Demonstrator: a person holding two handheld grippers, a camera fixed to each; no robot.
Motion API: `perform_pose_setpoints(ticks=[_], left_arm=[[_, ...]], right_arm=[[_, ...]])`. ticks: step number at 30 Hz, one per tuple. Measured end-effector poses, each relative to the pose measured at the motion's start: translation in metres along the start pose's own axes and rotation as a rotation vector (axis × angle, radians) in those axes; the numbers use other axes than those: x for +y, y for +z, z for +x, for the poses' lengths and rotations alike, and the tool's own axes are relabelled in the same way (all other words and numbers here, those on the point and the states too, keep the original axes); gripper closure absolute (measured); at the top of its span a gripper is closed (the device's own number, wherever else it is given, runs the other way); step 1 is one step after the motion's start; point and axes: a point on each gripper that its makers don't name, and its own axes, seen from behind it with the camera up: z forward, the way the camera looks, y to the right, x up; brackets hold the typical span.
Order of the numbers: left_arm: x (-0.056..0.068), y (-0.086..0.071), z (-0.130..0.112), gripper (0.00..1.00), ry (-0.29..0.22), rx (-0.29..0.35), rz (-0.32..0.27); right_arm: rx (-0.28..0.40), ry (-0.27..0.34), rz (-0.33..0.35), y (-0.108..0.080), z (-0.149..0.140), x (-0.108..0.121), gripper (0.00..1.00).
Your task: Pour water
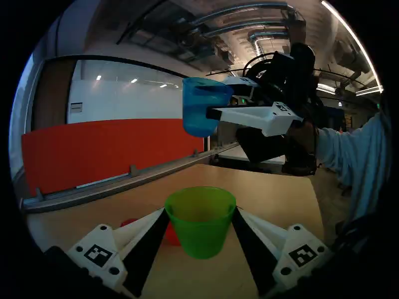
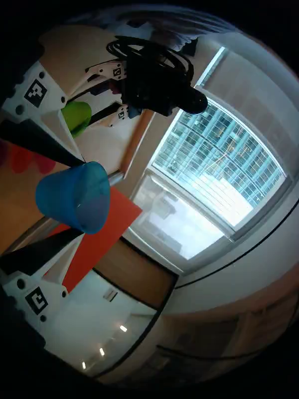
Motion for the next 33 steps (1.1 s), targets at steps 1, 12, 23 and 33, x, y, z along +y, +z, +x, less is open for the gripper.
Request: perform_pose_setpoints(ticks=[1, 12, 23, 33], left_arm=[[0.000, 0.000, 0.000, 0.13, 0.000, 0.000, -0.001], [0.001, 0.004, 0.004, 0.13, -0.004, 0.006, -0.011], [0.003, 0.005, 0.009, 0.13, 0.013, 0.013, -0.016], [0.003, 0.004, 0.014, 0.13, 0.010, 0.022, -0.016]], right_arm=[[-0.001, -0.015, -0.003, 0.001, 0.000, 0.001, 0.12], [-0.006, -0.151, -0.022, 0.009, 0.007, 0.010, 0.12], [-0.014, -0.276, -0.044, 0.015, 0.017, 0.013, 0.12], [-0.021, -0.369, -0.048, 0.019, 0.018, 0.016, 0.12]])
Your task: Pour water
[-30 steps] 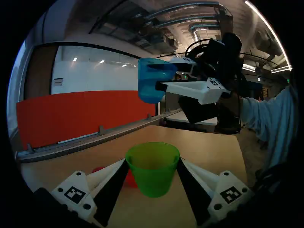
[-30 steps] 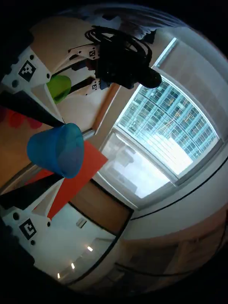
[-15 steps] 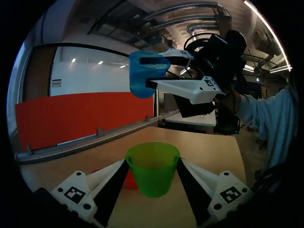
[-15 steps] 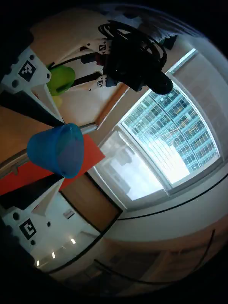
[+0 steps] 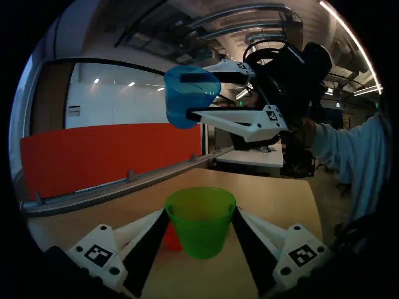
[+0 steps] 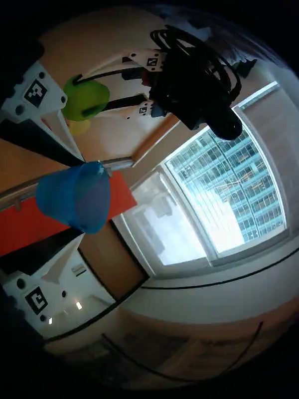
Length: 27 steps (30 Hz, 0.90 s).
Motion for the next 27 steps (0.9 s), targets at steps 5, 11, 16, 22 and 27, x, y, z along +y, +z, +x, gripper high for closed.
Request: perform_pose_setpoints(ticks=[5, 11, 16, 22, 27], left_arm=[[0.001, 0.000, 0.002, 0.14, 0.003, 0.002, -0.002], [0.002, 0.000, 0.002, 0.14, 0.006, -0.001, -0.005], [0.003, 0.000, 0.003, 0.14, 0.008, -0.001, -0.007], [0.005, 0.001, 0.005, 0.14, 0.010, -0.001, -0.010], [0.006, 0.001, 0.005, 0.14, 0.013, -0.001, -0.011]], right_arm=[[-0.006, -0.033, -0.005, 0.002, -0.001, 0.003, 0.12], [-0.008, -0.058, -0.012, 0.003, -0.001, 0.006, 0.12], [-0.011, -0.076, -0.018, 0.003, -0.001, 0.010, 0.12], [-0.015, -0.104, -0.025, 0.003, -0.002, 0.013, 0.12], [-0.018, -0.127, -0.029, 0.003, -0.002, 0.015, 0.12]])
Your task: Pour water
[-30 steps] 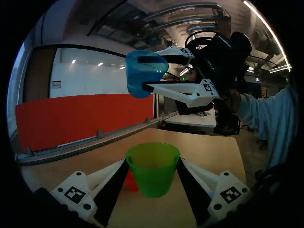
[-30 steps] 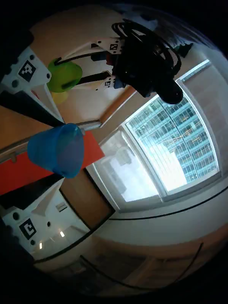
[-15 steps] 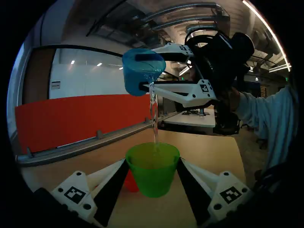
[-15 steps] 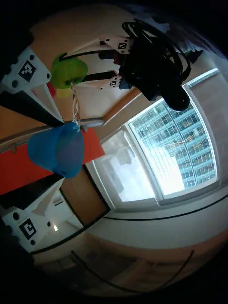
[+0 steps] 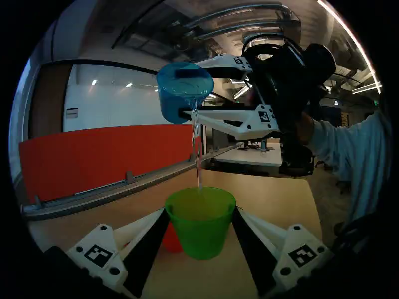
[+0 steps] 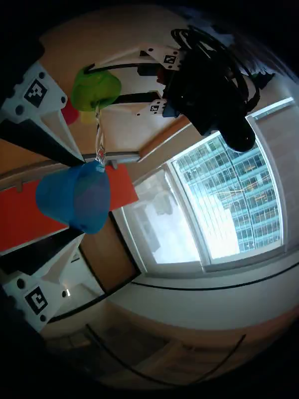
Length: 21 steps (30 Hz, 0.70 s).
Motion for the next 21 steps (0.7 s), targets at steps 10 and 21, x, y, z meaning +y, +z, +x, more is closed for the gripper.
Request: perform_pose_setpoints(ticks=[10, 21], left_arm=[[-0.001, 0.001, 0.001, 0.14, -0.002, 0.003, 0.001], [0.000, 0.001, 0.003, 0.14, 0.002, 0.004, 0.000]], right_arm=[[-0.001, -0.047, -0.013, 0.001, 0.002, 0.009, 0.12], [-0.005, -0.097, -0.025, 0.000, 0.003, 0.018, 0.12]])
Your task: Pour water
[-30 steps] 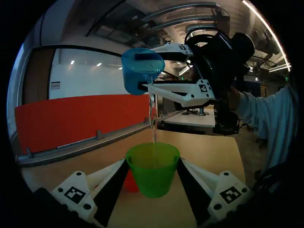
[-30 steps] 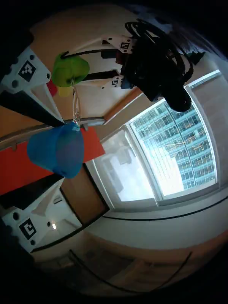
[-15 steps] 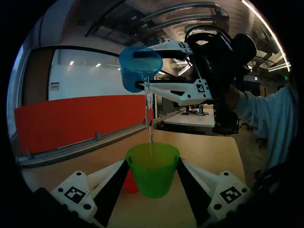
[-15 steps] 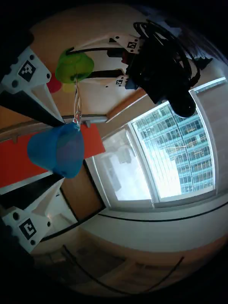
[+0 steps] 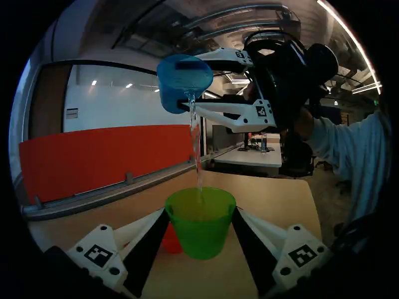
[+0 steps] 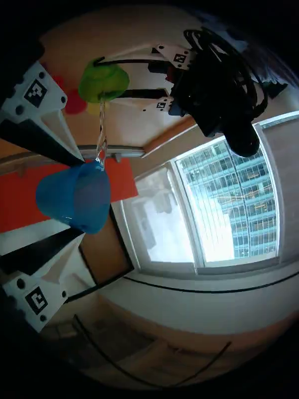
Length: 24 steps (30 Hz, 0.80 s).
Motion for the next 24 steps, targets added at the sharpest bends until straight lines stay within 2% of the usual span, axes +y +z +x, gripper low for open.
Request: perform_pose_setpoints(ticks=[24], left_arm=[[0.002, -0.001, 0.001, 0.14, 0.006, 0.008, 0.001]], right_arm=[[-0.006, -0.101, -0.015, 0.001, 0.005, 0.012, 0.12]])
